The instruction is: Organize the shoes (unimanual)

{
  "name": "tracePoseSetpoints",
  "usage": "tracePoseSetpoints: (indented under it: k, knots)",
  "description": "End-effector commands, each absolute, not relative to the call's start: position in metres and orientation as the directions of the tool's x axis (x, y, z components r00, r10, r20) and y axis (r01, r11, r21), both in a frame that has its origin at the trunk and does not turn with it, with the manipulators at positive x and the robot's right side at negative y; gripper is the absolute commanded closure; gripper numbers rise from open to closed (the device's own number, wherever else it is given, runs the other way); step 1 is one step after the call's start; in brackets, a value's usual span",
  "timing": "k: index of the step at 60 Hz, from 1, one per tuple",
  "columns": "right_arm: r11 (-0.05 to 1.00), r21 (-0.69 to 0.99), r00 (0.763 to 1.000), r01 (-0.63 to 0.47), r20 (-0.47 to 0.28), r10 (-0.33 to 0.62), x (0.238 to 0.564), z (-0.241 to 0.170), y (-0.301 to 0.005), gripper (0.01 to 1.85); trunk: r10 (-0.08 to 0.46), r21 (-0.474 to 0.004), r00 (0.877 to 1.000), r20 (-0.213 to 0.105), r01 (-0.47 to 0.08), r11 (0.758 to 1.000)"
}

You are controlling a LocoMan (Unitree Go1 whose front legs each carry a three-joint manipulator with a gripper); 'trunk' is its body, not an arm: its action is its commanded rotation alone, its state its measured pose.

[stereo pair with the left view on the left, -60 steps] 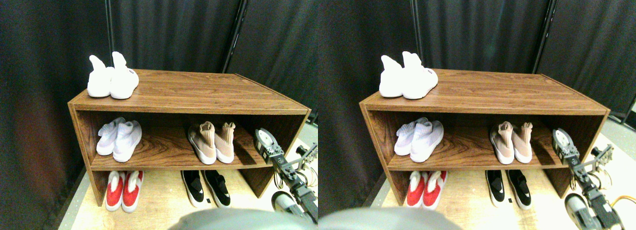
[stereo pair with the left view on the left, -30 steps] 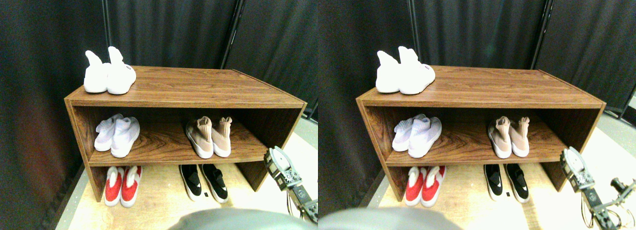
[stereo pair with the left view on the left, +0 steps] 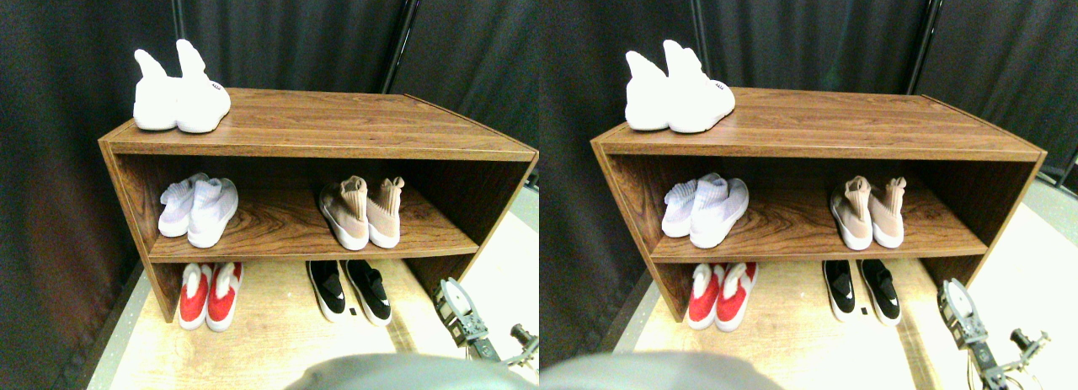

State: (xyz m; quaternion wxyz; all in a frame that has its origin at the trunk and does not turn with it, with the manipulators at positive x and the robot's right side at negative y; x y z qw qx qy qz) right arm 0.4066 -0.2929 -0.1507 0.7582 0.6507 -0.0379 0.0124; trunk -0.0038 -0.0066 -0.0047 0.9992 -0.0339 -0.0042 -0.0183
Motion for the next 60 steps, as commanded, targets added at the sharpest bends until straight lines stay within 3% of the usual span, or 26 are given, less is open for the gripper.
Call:
tracePoseSetpoints:
  k: [1, 14, 20, 43, 53, 60]
  knots:
    - [0.135, 0.989, 0.996, -0.064, 0.07, -0.046, 0.413, -0.164, -0.294, 1.8, -0.021, -0.1, 1.0, -0.013, 0.019, 0.995]
    - [0.138, 0.989, 0.993, 0.056, -0.041, -0.11, 0.434, -0.192, -0.294, 1.8, -0.01, -0.106, 1.0, -0.015, 0.008, 0.994]
    - [0.123, 0.989, 0.994, 0.081, -0.071, -0.082, 0.447, -0.2, -0.296, 1.8, -0.007, -0.109, 1.0, -0.013, 0.006, 0.994]
    - [0.11, 0.981, 0.969, 0.163, -0.138, -0.203, 0.483, -0.216, -0.306, 1.8, 0.012, -0.115, 1.0, -0.007, -0.013, 0.993]
    - [0.079, 0.978, 0.96, 0.193, -0.171, -0.221, 0.487, -0.224, -0.303, 1.8, 0.017, -0.119, 1.0, -0.009, -0.018, 0.993]
    - [0.094, 0.978, 0.97, 0.187, -0.169, -0.174, 0.49, -0.233, -0.3, 1.8, 0.025, -0.123, 1.0, -0.008, -0.025, 0.992]
